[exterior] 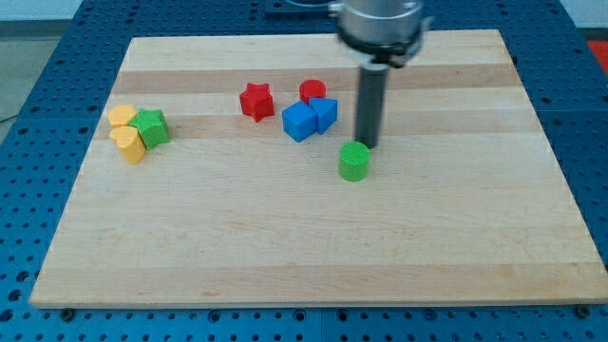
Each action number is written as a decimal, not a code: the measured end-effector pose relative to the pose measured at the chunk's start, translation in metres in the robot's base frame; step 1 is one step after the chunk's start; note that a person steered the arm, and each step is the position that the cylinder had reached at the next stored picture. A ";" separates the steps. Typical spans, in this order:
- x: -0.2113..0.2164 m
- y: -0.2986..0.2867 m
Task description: Push the green circle closer to the green star
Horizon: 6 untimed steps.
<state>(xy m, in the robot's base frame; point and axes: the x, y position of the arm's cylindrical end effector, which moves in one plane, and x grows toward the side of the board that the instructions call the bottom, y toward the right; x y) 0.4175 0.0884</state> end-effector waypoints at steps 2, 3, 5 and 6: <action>0.043 0.000; 0.044 -0.072; 0.043 -0.114; 0.043 -0.115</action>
<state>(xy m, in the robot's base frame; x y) 0.4609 -0.0265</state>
